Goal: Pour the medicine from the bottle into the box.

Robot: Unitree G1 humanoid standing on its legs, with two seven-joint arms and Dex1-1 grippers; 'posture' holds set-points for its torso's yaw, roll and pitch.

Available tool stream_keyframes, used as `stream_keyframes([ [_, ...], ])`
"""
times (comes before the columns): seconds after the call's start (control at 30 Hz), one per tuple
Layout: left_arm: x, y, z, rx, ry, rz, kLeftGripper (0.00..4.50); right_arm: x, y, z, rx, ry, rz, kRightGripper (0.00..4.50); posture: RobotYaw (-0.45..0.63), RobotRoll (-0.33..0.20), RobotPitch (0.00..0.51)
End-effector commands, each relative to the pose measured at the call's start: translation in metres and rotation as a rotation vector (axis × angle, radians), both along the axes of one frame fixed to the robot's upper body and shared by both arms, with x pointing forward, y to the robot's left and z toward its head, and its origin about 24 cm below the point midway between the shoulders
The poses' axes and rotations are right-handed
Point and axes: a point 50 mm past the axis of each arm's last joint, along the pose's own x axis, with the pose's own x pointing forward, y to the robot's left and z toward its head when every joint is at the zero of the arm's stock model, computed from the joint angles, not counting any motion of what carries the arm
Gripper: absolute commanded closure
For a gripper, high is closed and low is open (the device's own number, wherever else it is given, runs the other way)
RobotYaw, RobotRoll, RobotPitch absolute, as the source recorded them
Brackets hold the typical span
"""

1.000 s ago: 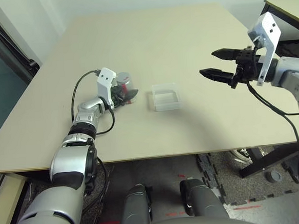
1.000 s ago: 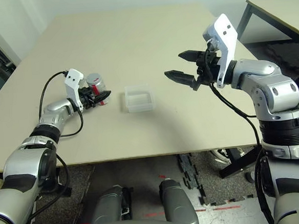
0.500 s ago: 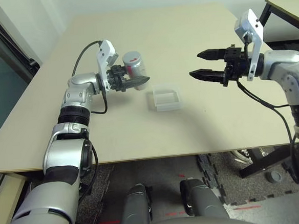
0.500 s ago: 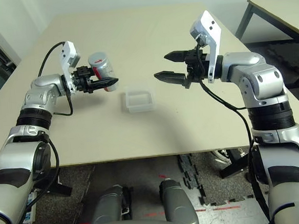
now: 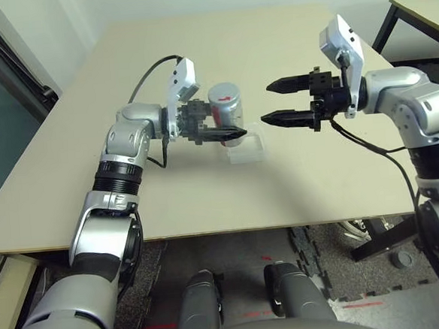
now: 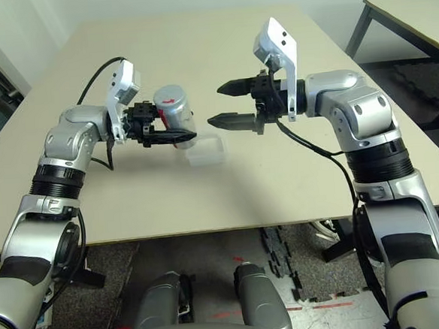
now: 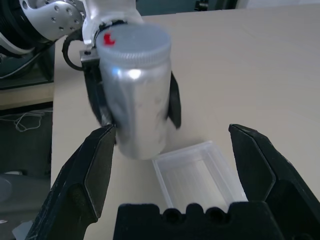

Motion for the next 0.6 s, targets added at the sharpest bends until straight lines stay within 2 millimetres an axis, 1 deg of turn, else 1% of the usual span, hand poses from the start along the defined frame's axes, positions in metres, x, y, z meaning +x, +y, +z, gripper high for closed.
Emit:
stream_keyframes([
  [0.03,-0.004,-0.001,-0.004,0.02,0.02,-0.029,1.68,-0.005,0.01,0.008,-0.013,-0.016,0.058,0.0,-0.01,0.0,0.076],
  [0.43,-0.002,-0.001,-0.01,0.048,0.049,-0.027,1.68,-0.015,0.025,0.017,0.003,-0.009,0.126,0.0,-0.01,0.0,0.072],
  [0.6,-0.001,-0.007,-0.012,0.034,0.055,-0.027,1.68,-0.013,0.032,0.015,0.021,0.006,0.121,0.0,-0.01,0.0,0.075],
])
